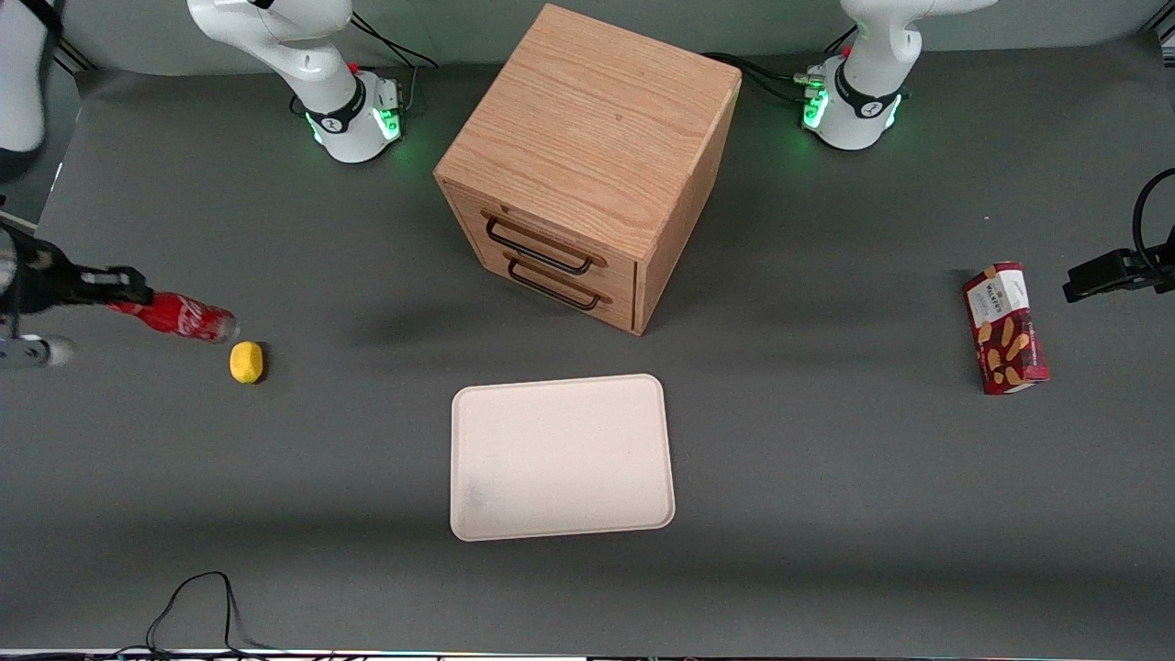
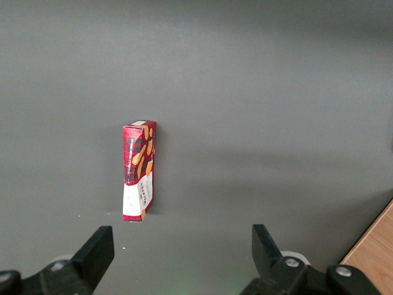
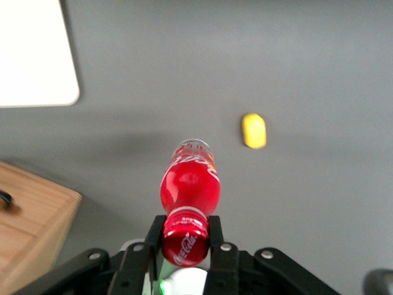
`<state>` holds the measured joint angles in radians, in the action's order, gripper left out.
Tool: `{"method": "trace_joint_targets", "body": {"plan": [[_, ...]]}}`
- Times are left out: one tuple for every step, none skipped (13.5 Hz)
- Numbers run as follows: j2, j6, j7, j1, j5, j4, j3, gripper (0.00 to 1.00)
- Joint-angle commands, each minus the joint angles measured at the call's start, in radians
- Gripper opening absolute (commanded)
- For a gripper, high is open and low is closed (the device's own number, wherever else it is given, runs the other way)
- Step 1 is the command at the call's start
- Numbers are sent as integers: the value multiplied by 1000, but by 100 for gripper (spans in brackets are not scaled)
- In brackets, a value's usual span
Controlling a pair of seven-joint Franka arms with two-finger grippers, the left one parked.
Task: Place coke bottle on tray
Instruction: 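Carry the bottle over to the white tray's corner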
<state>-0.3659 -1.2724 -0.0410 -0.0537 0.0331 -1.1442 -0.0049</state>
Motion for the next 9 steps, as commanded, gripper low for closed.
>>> {"method": "trace_joint_targets", "body": {"plan": [[-192,44,-146,0,-1,234,112,0],[-230,21,-207,-18,1,266,144,0],[-264,-20,-242,-38,1,279,161,0],[-292,-60,-247,-76,2,279,161,0],[-324,-121,-273,-112,2,279,160,0],[-358,-183,-308,-145,4,281,160,0],[-387,-226,-315,-175,28,281,158,0],[-419,-272,-315,-195,47,285,158,0],[-442,-316,-315,-195,47,287,161,0]]}}
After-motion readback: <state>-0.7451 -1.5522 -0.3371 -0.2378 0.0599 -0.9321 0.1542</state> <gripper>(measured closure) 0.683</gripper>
